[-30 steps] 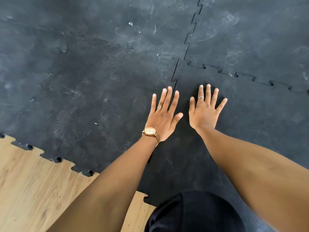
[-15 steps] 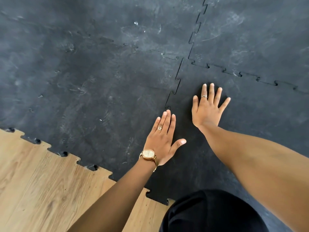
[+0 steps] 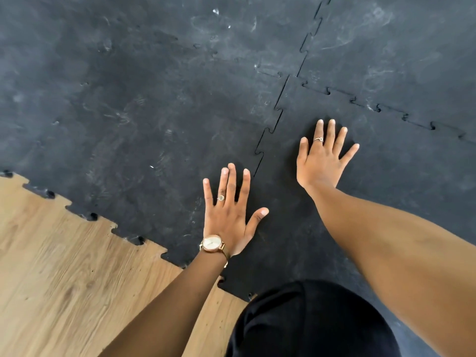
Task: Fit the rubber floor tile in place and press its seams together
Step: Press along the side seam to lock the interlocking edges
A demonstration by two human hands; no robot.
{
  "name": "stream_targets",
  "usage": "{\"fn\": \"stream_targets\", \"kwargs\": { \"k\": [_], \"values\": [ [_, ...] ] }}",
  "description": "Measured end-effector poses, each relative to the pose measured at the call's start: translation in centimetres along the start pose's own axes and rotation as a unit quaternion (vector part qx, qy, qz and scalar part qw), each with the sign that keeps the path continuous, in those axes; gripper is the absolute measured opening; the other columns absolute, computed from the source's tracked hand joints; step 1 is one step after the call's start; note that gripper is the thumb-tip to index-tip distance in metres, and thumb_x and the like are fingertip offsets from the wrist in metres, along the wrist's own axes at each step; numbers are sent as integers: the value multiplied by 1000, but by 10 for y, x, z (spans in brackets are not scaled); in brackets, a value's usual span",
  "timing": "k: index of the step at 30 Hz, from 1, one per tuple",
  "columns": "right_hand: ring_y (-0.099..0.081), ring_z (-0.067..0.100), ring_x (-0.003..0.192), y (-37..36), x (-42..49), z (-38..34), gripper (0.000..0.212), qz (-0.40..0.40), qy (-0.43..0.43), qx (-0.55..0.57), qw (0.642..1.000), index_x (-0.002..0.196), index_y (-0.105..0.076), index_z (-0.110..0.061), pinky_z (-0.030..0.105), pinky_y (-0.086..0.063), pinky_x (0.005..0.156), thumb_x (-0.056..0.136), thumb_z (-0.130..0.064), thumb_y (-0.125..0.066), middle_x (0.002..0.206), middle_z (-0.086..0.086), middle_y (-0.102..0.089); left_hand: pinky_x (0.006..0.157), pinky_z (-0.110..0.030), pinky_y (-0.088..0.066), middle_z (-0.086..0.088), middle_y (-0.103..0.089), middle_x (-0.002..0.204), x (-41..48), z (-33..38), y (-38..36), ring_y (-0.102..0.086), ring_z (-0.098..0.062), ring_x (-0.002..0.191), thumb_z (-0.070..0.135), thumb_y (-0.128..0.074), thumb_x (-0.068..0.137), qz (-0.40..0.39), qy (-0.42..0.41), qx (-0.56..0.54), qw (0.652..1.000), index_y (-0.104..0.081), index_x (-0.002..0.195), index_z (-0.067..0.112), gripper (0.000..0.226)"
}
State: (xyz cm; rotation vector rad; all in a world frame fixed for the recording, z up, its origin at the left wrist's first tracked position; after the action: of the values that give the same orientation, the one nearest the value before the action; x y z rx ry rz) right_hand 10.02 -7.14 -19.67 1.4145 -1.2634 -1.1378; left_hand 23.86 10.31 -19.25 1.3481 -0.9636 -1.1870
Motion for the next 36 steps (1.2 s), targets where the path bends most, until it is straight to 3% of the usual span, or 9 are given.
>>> {"fn": "stream_targets", "kwargs": {
  "k": [7, 12, 18, 22, 24, 26, 28, 31, 36],
  "values": [
    [3, 30, 151, -2, 2, 1, 60, 0, -1, -2, 1000, 156, -14, -17, 63, 5, 116, 103, -44, -18, 164, 4, -8, 115, -49, -21, -16, -24, 158, 13, -15, 6, -24, -35, 145, 65, -4, 95, -10, -52, -25, 998, -15, 156, 21, 76],
    [2, 31, 151, 0, 1, 1, 59, 4, 0, 6, 1000, 156, -16, -16, 63, 3, 116, 103, -44, -20, 164, 5, -10, 112, -45, -32, -9, -37, 153, 11, -16, 9, -37, -30, 140, 50, -17, 101, 28, -31, -74, 996, -32, 151, 16, 63],
    [2, 31, 151, -1, 1, 2, 59, 8, 0, 10, 1000, 155, -17, -16, 63, 4, 116, 103, -43, -21, 164, 5, -10, 109, -45, -31, -10, -37, 154, 23, -22, 8, -35, -31, 139, 46, -20, 102, 66, 117, -97, 986, -37, 149, 15, 59],
    [2, 31, 151, -1, 2, 1, 59, 10, 1, 8, 1000, 156, -17, -16, 63, 5, 116, 103, -43, -21, 164, 5, -10, 91, -45, -38, -9, -59, 124, 47, -40, 34, -53, -34, 111, 45, -29, 101, 163, 125, -122, 971, -55, 136, 12, 55],
    [2, 31, 151, 0, 2, 1, 59, 7, 1, 11, 1000, 156, -17, -16, 63, 4, 116, 103, -43, -22, 164, 5, -10, 95, -45, -38, -9, -58, 127, 68, -42, 50, -51, -33, 118, 46, -32, 101, 230, 120, -97, 961, -54, 136, 12, 53],
    [1, 31, 151, 0, 2, 1, 59, 8, 1, 15, 1000, 156, -17, -16, 63, 4, 116, 103, -42, -22, 164, 5, -11, 112, -48, -27, -12, -48, 144, 82, -30, 56, -37, -35, 138, 48, -29, 101, 256, 102, -74, 958, -44, 144, 11, 58],
    [1, 32, 151, -1, 2, 2, 59, 12, 0, 14, 1000, 155, -18, -16, 63, 4, 116, 103, -43, -23, 164, 5, -11, 120, -54, -8, -15, -27, 158, 85, -14, 42, -16, -36, 148, 57, -19, 100, 176, 93, -33, 979, -25, 153, 10, 71],
    [0, 31, 151, -4, 3, 1, 59, 16, 3, 4, 1000, 155, -19, -16, 63, 4, 116, 103, -43, -22, 164, 5, -12, 113, -69, 4, -19, -4, 162, 85, -10, 14, 2, -37, 150, 67, -7, 95, 59, 93, 14, 994, -3, 156, 14, 81],
    [0, 32, 150, -1, 2, 1, 59, 18, 4, 19, 1000, 155, -20, -15, 64, 2, 116, 103, -43, -22, 164, 6, -13, 112, -70, 0, -16, -15, 162, 95, -13, 17, -6, -35, 150, 66, -7, 95, 53, -2, 40, 998, -14, 156, 15, 80]
  ]
}}
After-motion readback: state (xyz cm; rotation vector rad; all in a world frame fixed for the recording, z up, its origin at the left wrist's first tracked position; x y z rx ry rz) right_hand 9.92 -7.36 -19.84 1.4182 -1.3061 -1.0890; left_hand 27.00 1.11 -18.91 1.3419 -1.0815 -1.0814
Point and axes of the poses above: each hand's wrist, its own x-axis towards the middle knuckle, its own y-axis out of the back of the hand, z = x × y, the point moved 1 cm from there along x, towards the middle knuckle
